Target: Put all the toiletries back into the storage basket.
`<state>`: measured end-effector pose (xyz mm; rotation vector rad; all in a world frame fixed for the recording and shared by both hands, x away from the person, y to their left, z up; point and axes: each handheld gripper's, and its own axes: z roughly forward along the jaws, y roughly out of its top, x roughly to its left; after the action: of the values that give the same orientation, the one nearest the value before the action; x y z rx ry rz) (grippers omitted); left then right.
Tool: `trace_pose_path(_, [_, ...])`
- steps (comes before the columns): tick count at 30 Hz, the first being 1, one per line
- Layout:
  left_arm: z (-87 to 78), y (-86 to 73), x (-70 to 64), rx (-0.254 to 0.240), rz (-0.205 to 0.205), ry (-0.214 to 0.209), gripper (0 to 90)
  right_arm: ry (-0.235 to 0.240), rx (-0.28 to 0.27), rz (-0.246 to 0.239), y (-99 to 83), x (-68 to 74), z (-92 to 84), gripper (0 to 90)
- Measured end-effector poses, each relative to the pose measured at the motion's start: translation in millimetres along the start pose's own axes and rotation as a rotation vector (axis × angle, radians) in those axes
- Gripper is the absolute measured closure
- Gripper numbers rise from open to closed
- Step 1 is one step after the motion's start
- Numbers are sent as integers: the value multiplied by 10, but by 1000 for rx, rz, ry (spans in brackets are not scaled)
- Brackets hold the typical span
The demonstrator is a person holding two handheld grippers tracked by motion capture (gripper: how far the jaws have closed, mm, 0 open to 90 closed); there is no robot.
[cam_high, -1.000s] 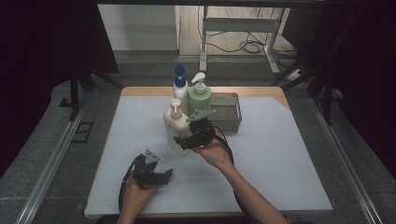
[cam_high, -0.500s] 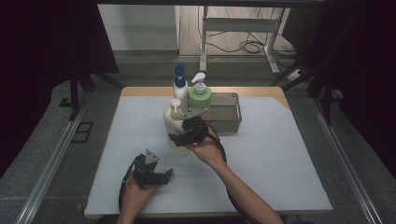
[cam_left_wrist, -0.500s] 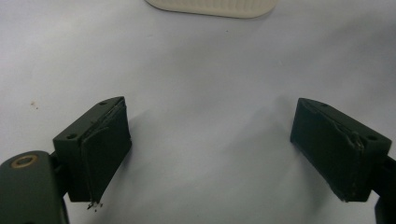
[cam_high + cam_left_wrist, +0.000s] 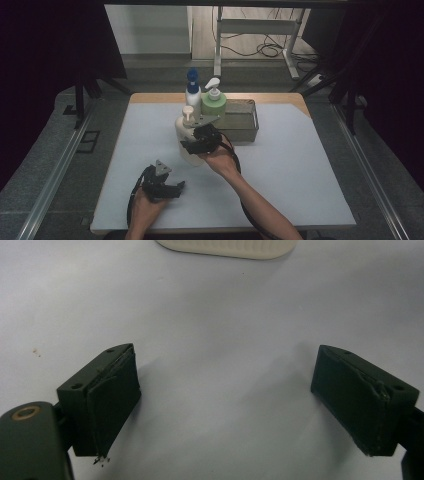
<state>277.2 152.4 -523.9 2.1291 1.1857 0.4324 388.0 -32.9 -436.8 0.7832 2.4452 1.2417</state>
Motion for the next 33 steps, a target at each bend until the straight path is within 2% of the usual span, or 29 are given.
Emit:
trace_pose_path(3, [0, 0, 1, 0, 0, 0, 117, 3, 6, -8, 2, -5, -7, 355])
trace_pose_path(6, [0, 0, 1, 0, 2, 0, 117, -14, 19, -30, 22, 25, -16, 370])
trace_pose_path(12, [0, 0, 2, 0, 2, 0, 117, -26, 26, -26, 28, 47, -25, 379])
trace_pose_path(18, [0, 1, 1, 0, 1, -1, 117, -31, 29, -46, 25, 58, -52, 384])
trace_pose_path(22, [1, 0, 1, -1, 0, -1, 117, -32, 32, -54, 28, 53, -96, 385])
trace_pose_path(33, [2, 1, 0, -2, -1, 0, 117, -20, 18, -35, 12, -20, -313, 387])
